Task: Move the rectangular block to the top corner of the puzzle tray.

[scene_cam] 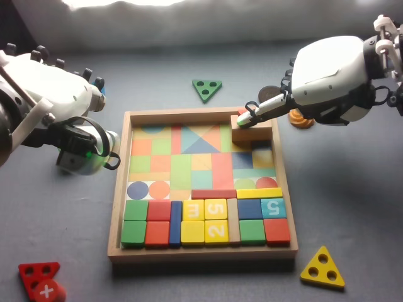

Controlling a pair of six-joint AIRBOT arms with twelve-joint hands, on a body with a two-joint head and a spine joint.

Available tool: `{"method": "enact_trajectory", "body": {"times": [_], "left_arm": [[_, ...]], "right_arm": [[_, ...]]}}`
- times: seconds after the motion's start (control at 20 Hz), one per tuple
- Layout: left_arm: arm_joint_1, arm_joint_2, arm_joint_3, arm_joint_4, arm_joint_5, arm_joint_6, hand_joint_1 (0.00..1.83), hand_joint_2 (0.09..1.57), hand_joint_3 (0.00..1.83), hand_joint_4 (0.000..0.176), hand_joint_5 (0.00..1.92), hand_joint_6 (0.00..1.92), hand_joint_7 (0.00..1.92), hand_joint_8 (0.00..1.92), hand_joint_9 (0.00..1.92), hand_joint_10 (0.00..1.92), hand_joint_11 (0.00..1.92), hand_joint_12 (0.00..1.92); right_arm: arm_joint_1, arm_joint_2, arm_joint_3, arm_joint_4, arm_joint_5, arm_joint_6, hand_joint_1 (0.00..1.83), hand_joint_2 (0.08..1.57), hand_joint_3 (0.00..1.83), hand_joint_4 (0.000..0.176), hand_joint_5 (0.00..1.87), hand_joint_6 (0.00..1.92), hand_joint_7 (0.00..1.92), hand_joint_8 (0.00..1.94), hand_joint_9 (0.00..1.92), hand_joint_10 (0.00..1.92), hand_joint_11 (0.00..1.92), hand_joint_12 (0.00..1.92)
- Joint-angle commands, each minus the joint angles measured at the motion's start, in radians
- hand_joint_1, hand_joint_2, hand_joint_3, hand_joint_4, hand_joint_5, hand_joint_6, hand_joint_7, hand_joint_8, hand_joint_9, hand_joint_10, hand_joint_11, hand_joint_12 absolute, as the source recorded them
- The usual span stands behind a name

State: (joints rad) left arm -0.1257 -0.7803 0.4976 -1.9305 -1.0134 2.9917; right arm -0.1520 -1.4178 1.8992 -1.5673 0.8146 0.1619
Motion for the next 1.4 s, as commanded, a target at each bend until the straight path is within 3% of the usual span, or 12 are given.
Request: {"method": "enact_trajectory", "body": {"times": [0.0,0.25,0.55,0.65,0.85,1.0,1.05,1.1,1.15,1.35], "left_arm": [[-0.012,0.014,-0.004,0.080,-0.003,0.006,0.00,1.50,0.00,0.000,0.29,0.00,0.36,0.00,0.34,0.00,0.00,0.64],[-0.012,0.014,-0.004,0.080,-0.004,0.006,0.00,1.51,0.00,0.000,0.32,0.01,0.38,0.01,0.35,0.01,0.00,0.64],[-0.013,0.014,-0.004,0.080,-0.005,0.006,0.00,1.50,0.00,0.000,0.29,0.00,0.36,0.00,0.34,0.00,0.00,0.66],[-0.013,0.014,-0.004,0.080,-0.005,0.006,0.00,1.50,0.00,0.000,0.30,0.00,0.37,0.00,0.36,0.00,0.00,0.66],[-0.013,0.014,-0.004,0.080,-0.005,0.006,0.00,1.50,0.00,0.000,0.30,0.00,0.37,0.00,0.35,0.00,0.00,0.67],[-0.013,0.014,-0.004,0.078,-0.005,0.006,0.00,1.49,0.00,0.000,0.31,0.00,0.37,0.00,0.35,0.00,0.00,0.66],[-0.014,0.014,-0.004,0.077,-0.006,0.006,0.00,1.48,0.00,0.000,0.31,0.00,0.37,0.00,0.35,0.00,0.00,0.66],[-0.014,0.014,-0.004,0.077,-0.006,0.006,0.00,1.49,0.00,0.000,0.32,0.00,0.38,0.00,0.36,0.00,0.00,0.70],[-0.014,0.014,-0.004,0.077,-0.006,0.006,0.00,1.49,0.00,0.000,0.29,0.00,0.36,0.00,0.34,0.00,0.00,0.66],[-0.014,0.013,-0.004,0.074,-0.011,0.006,0.00,1.51,0.00,0.000,0.29,0.00,0.36,0.01,0.33,0.01,0.00,0.64]], "right_arm": [[0.004,0.006,0.025,0.029,0.013,-0.011,1.65,0.84,0.73,0.000,0.27,0.01,1.60,1.94,1.77,1.92,1.82,1.92],[0.004,-0.021,0.088,0.033,0.042,-0.023,1.61,0.83,0.73,0.000,0.28,0.01,1.58,1.94,1.75,1.92,1.80,1.92],[0.004,-0.030,0.096,0.048,0.049,-0.058,1.63,0.79,0.77,0.000,0.25,0.00,1.58,1.94,1.75,1.92,1.80,1.92],[0.004,-0.035,0.104,0.052,0.049,-0.061,1.58,0.84,0.69,0.000,0.28,0.01,1.55,1.94,1.72,1.92,1.79,1.92],[0.003,-0.051,0.143,0.074,0.049,-0.062,1.65,0.80,0.76,0.000,0.27,0.00,1.57,1.94,1.75,1.92,1.80,1.92],[0.003,-0.053,0.153,0.081,0.048,-0.062,1.63,0.83,0.69,0.000,0.29,0.01,1.57,1.94,1.74,1.92,1.78,1.92],[0.003,-0.053,0.153,0.081,0.048,-0.062,1.65,0.82,0.74,0.000,0.29,0.01,1.57,1.94,1.74,1.92,1.77,1.92],[0.003,-0.054,0.153,0.081,0.049,-0.060,1.62,0.86,0.65,0.000,0.30,0.01,1.57,1.94,1.74,1.92,1.72,1.92],[0.003,-0.055,0.153,0.081,0.051,-0.055,1.66,0.81,0.73,0.000,0.31,0.01,1.60,1.94,1.76,1.92,1.77,1.92],[0.006,-0.056,0.152,0.081,0.062,-0.049,1.59,0.89,0.62,0.000,0.29,0.00,1.56,1.94,1.74,1.92,1.74,1.92]]}}
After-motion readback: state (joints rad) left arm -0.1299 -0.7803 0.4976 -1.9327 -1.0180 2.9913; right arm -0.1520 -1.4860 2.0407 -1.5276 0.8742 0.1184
